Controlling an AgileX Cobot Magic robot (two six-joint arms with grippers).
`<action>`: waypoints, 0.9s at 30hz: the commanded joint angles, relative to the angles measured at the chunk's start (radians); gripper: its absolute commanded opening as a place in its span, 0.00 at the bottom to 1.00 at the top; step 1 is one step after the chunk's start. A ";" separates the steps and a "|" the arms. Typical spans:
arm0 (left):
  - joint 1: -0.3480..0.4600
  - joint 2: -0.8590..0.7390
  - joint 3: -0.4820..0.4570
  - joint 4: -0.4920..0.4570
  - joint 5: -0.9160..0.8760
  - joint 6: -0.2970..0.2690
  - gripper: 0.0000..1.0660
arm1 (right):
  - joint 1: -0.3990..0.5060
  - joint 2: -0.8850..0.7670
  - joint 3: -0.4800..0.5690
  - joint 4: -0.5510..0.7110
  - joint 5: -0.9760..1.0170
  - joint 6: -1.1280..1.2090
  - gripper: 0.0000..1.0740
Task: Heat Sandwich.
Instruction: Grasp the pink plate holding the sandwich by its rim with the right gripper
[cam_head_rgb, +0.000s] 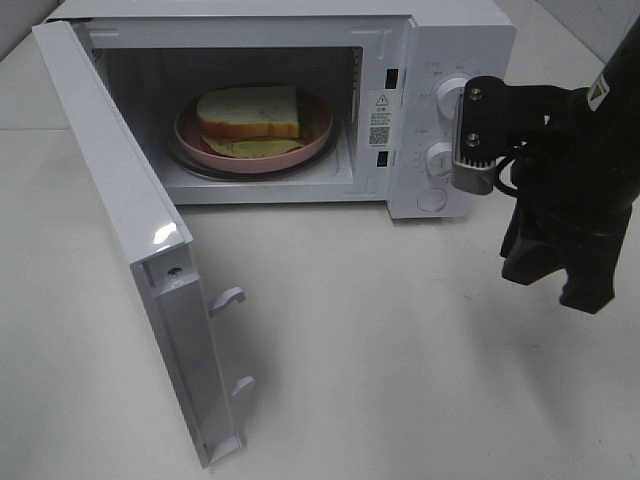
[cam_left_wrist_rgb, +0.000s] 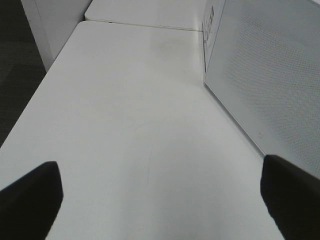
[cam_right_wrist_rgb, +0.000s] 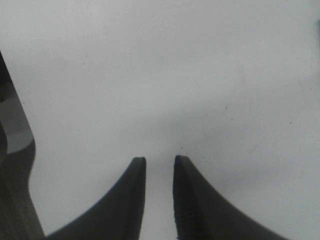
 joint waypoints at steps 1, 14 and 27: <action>0.003 -0.023 0.003 -0.009 -0.008 0.000 0.97 | 0.000 -0.007 -0.005 -0.036 0.009 -0.118 0.30; 0.003 -0.023 0.003 -0.009 -0.008 0.000 0.97 | 0.001 -0.007 -0.005 -0.080 -0.016 -0.023 0.88; 0.003 -0.023 0.003 -0.009 -0.008 0.000 0.97 | 0.021 -0.006 -0.005 -0.091 -0.019 -0.095 0.85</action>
